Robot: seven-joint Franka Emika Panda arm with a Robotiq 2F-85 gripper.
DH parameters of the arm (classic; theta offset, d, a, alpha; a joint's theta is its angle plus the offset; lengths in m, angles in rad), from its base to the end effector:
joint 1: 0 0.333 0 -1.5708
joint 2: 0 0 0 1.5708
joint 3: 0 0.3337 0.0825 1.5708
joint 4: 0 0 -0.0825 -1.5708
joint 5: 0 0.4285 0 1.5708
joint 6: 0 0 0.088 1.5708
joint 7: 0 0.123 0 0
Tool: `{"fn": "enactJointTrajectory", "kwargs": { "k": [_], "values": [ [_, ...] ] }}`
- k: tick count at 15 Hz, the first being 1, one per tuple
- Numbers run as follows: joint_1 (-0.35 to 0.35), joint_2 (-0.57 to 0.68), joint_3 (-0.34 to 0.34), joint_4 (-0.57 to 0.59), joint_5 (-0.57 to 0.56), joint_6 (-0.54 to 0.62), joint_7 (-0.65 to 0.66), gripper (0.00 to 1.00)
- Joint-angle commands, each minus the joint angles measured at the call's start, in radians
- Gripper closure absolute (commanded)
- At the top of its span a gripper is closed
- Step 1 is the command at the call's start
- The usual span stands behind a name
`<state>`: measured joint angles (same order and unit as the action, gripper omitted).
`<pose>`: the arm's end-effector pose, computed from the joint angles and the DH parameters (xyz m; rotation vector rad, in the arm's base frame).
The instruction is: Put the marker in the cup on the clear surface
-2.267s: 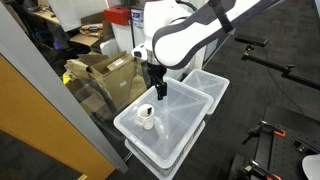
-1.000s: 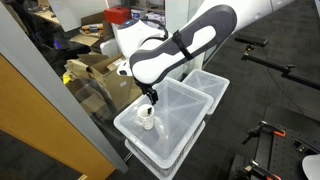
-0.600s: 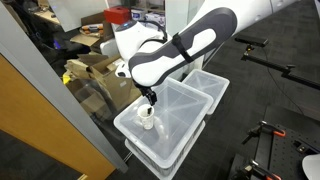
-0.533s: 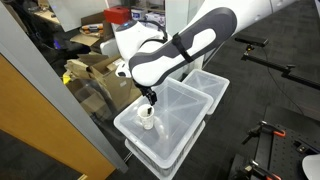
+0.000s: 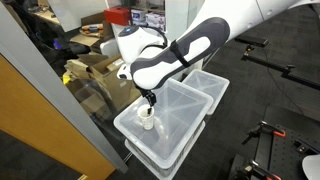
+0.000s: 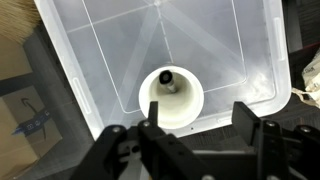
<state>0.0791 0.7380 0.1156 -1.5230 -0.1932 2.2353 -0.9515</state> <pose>0.7436 0.1264 0.1929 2.5087 1.7869 -0.0682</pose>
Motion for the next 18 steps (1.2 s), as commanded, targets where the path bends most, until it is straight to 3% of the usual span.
{"fn": "enactJointTrajectory", "kwargs": {
  "k": [1,5,12,18],
  "values": [
    [0.012,0.037,-0.010,0.053,-0.026,-0.001,0.036,0.26],
    [0.019,0.067,-0.016,0.091,-0.033,-0.017,0.037,0.32],
    [0.027,0.140,-0.024,0.176,-0.037,-0.035,0.032,0.31],
    [0.033,0.194,-0.016,0.226,-0.030,-0.041,0.026,0.40]
  ]
}}
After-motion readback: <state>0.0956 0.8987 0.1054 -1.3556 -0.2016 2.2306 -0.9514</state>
